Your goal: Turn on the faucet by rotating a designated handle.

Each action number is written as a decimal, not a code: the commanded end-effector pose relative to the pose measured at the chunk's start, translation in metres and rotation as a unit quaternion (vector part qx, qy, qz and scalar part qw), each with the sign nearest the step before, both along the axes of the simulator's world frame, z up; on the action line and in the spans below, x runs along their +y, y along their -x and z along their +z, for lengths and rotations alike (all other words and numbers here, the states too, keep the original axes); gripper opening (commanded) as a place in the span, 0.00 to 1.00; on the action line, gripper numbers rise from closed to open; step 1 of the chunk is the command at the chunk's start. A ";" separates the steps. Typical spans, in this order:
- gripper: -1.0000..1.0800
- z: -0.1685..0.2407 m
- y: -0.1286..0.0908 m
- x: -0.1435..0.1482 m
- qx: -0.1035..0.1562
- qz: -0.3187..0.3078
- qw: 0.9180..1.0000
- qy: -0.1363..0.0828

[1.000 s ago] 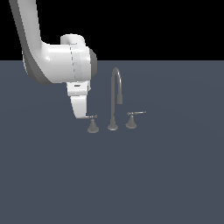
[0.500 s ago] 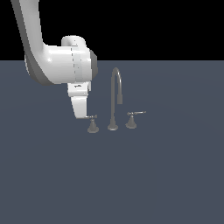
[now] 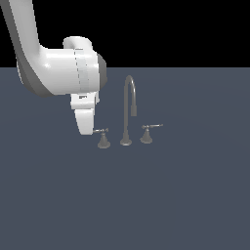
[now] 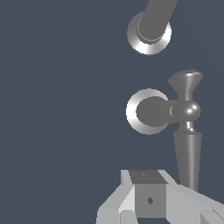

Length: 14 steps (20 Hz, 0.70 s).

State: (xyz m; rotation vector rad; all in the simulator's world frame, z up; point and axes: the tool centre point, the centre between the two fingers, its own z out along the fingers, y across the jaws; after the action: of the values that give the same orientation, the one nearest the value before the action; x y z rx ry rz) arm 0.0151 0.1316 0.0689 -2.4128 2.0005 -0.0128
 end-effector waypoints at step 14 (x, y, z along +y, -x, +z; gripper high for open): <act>0.00 -0.003 0.040 -0.009 0.003 0.003 1.000 -0.001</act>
State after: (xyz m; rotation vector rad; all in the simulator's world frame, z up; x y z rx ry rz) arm -0.0207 0.1437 0.0684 -2.4365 1.9537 -0.0039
